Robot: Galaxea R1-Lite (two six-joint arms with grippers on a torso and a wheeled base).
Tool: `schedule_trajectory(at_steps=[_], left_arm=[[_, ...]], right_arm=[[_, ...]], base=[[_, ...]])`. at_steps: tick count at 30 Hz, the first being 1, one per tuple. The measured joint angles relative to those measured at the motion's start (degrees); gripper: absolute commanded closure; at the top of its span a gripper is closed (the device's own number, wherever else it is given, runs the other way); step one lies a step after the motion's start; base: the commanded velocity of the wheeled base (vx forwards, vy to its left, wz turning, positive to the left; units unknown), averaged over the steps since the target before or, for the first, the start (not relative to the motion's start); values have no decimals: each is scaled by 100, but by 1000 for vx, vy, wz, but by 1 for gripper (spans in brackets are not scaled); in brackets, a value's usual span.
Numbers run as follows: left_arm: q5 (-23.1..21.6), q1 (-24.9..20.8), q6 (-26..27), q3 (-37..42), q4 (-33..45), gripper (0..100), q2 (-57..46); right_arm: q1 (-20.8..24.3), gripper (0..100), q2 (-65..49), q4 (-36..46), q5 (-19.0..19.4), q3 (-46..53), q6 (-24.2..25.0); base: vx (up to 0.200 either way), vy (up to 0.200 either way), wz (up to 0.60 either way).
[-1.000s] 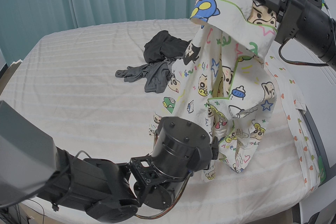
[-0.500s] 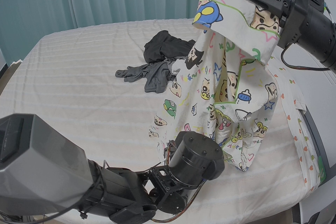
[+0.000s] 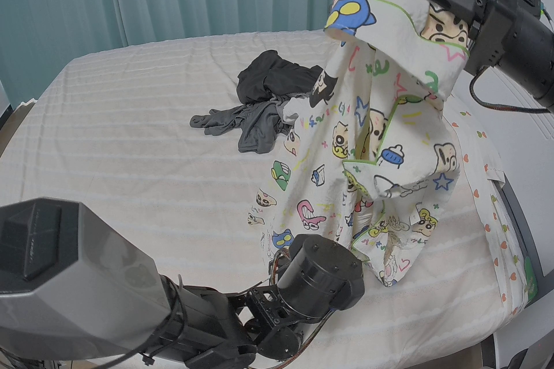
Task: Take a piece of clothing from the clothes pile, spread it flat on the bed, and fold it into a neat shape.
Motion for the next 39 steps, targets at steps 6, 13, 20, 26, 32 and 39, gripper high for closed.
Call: schedule_trajectory(at_steps=[6,13,20,26,32,39], left_arm=[[-68,10,-63,26,-341,0,41],[-79,32,-60,34,-766,0,179],[-84,5,-63,44,-783,0,240],[-90,-39,-63,78,-788,0,269],[-90,-50,-57,124,-992,100,297],[-121,-43,-13,367,-1538,100,306]], right_arm=[[16,100,-27,15,4,-94,0],[24,100,-49,17,2,-108,-2],[13,100,-50,-9,2,-135,-2],[13,100,-60,6,2,-182,-2],[13,100,-96,20,2,-177,0],[-65,100,-149,26,-5,-129,-2]], base=[[0,0,0],[0,0,0],[0,0,0],[0,0,0],[0,0,0],[0,0,0]])
